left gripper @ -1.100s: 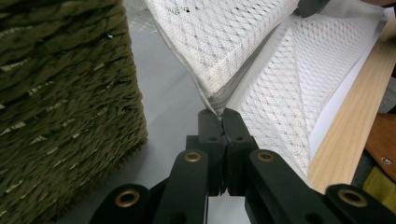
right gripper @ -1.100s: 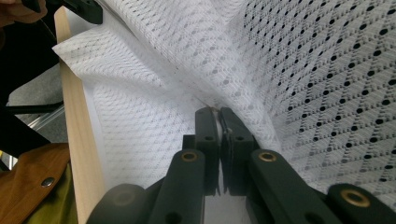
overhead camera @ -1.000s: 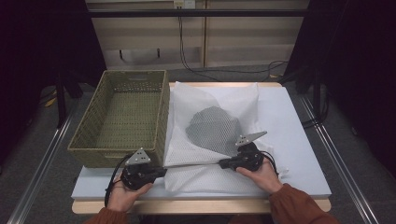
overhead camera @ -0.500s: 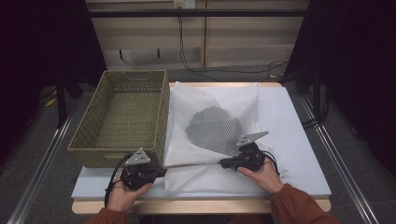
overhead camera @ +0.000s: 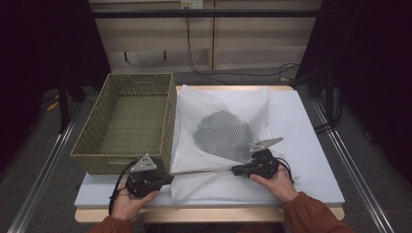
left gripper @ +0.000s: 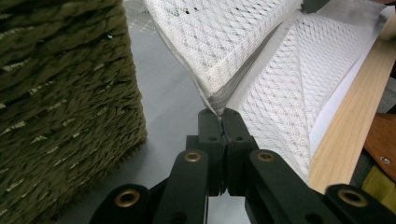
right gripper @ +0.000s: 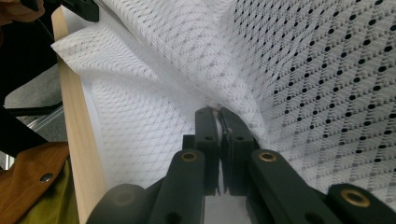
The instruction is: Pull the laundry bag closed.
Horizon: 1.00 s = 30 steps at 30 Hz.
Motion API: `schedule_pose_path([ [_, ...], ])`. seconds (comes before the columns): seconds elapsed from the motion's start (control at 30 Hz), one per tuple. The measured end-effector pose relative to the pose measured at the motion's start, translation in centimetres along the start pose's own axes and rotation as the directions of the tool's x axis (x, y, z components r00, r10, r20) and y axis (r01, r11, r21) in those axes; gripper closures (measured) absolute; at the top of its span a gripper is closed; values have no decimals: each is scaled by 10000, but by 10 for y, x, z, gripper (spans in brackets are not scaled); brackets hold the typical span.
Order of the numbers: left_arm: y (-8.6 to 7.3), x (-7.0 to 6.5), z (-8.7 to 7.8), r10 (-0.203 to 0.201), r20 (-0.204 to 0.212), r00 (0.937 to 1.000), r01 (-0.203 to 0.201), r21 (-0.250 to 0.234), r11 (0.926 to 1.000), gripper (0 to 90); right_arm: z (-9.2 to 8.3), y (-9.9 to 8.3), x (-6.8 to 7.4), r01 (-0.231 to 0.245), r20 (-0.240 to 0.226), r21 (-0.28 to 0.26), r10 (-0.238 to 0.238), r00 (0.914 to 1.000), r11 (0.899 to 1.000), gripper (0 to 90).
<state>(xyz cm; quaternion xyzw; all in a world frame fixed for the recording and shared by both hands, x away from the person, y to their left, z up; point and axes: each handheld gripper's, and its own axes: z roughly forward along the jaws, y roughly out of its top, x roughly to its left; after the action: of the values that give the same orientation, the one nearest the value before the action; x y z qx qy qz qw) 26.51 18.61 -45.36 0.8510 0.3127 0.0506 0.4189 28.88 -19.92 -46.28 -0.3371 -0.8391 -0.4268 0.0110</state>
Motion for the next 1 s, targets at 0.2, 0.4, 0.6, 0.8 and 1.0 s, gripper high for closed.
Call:
schedule_pose_path([
  [0.2,0,0,0,-16,41,10000,16,-21,10000,884,0,-1,0,-49,6,25,49,10000,10000,870],
  [0.4,0,0,0,-3,42,10000,3,6,10000,884,0,-2,1,-72,-25,-10,72,10000,10000,869],
  [0.6,-1,0,-1,-26,34,10000,26,27,10000,884,-3,-6,1,-145,61,30,144,9999,9999,869],
  [0.8,-1,0,-2,-41,49,10000,41,18,10000,884,-9,-13,1,-278,29,22,278,9996,9996,870],
  [1.0,-2,0,-2,-61,118,9999,61,3,10000,884,-10,-16,4,-254,-19,77,255,9997,9996,869],
])
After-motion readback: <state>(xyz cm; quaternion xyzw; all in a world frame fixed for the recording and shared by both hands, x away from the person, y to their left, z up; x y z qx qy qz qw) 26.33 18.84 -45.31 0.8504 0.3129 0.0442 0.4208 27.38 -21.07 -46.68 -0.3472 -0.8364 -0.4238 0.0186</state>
